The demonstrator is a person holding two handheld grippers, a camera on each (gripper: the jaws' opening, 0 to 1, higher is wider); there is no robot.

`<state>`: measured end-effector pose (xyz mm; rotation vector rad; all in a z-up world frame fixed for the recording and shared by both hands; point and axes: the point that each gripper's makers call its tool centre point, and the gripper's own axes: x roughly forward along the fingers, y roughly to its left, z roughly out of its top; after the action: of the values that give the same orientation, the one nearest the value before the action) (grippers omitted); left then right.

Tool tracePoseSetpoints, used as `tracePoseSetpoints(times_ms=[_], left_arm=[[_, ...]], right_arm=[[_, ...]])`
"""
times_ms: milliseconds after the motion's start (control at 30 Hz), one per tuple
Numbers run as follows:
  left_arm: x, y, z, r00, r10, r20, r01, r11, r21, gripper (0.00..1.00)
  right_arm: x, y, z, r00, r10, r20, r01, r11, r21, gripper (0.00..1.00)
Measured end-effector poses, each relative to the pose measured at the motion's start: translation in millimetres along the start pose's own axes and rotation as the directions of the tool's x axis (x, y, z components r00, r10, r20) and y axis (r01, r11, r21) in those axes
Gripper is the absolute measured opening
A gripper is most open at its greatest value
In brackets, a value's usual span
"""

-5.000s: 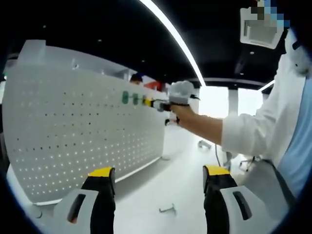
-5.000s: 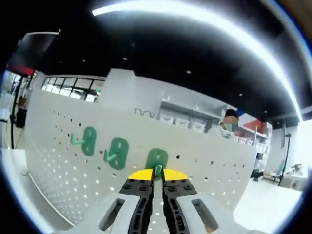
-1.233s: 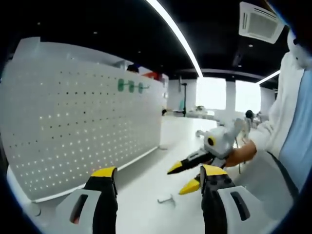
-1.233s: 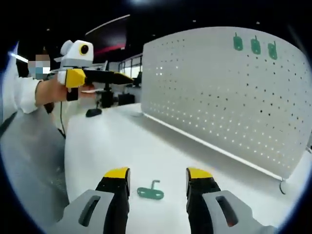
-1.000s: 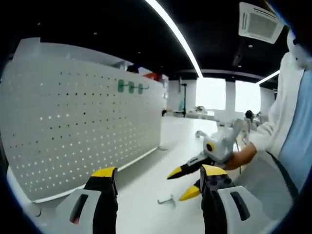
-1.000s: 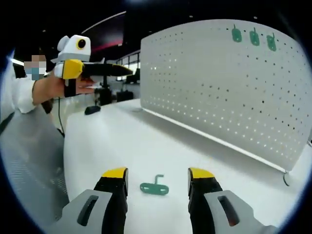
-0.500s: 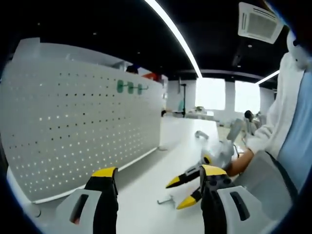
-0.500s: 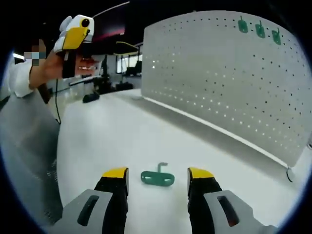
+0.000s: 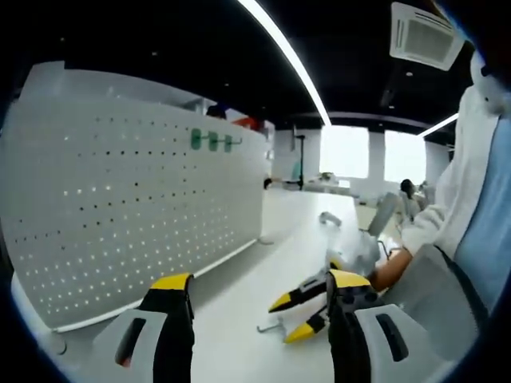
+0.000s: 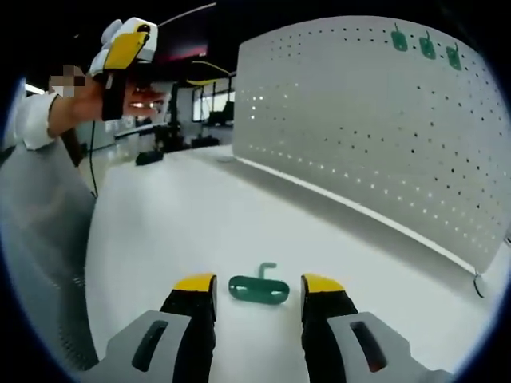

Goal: Insert the hook assembly into the mounting plate slot until the hook locks in place.

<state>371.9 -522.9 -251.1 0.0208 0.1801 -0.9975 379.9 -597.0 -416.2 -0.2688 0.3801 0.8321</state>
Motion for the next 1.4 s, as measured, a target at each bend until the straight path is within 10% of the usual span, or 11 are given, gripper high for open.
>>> tracePoseSetpoints(times_ms=[1400], left_arm=[[0.4,-0.3,-6.5,1.0,-0.004,-0.014,0.003,1.0,-0.018,0.68]], right_arm=[[6.5,2.4,-0.6,1.0,0.013,0.016,-0.013,1.0,-0.021,0.3]])
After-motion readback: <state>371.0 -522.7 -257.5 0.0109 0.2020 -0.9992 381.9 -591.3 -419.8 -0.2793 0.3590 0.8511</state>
